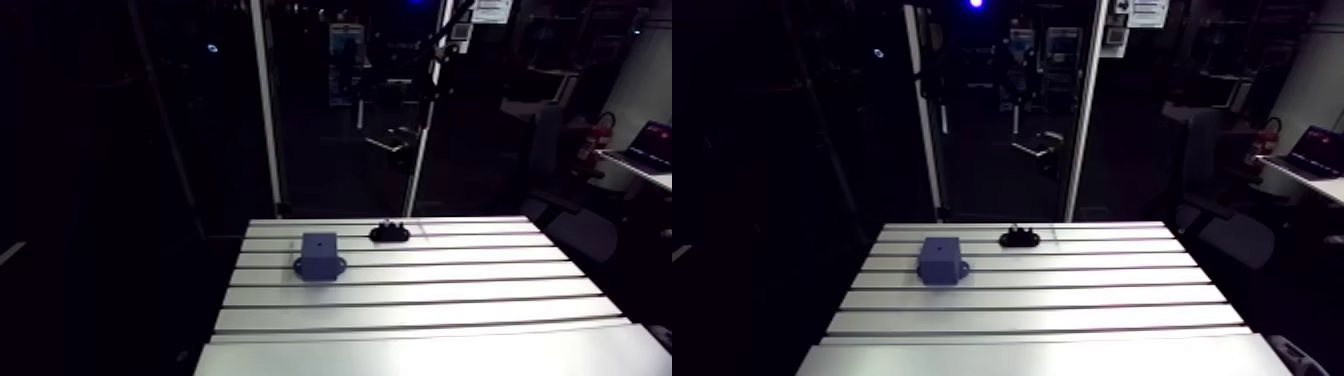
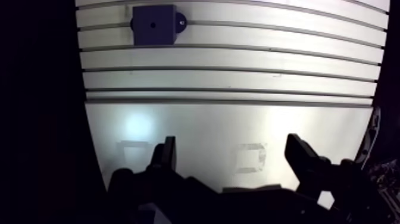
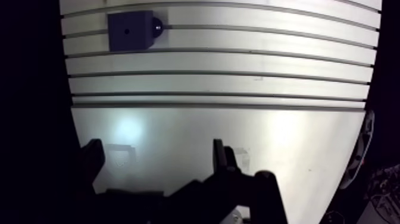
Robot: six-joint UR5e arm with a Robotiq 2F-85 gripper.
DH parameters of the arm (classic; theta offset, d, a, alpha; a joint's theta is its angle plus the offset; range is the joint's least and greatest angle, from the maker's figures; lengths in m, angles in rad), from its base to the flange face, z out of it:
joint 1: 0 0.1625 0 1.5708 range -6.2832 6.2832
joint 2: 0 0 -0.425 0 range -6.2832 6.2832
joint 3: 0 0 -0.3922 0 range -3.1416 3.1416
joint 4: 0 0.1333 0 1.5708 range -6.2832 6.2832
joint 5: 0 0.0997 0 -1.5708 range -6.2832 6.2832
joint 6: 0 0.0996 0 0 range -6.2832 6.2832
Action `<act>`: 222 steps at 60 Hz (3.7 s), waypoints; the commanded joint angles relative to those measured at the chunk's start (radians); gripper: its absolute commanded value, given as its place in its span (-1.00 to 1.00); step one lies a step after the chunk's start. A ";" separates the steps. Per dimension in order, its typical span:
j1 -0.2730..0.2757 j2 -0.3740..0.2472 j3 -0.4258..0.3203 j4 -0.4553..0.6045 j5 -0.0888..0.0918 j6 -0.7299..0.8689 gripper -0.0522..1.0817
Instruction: Pick up the M10 bolt and insert it into the hole until fully seated.
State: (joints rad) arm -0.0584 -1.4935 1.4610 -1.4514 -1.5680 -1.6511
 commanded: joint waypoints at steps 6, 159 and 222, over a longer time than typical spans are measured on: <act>-0.001 0.024 0.019 -0.111 -0.007 -0.012 -0.90; -0.083 0.376 0.277 -0.935 0.007 -0.077 -0.36; -0.086 0.439 0.272 -0.949 0.007 -0.072 -0.24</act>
State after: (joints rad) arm -0.1439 -1.0644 1.7328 -2.3968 -1.5618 -1.7235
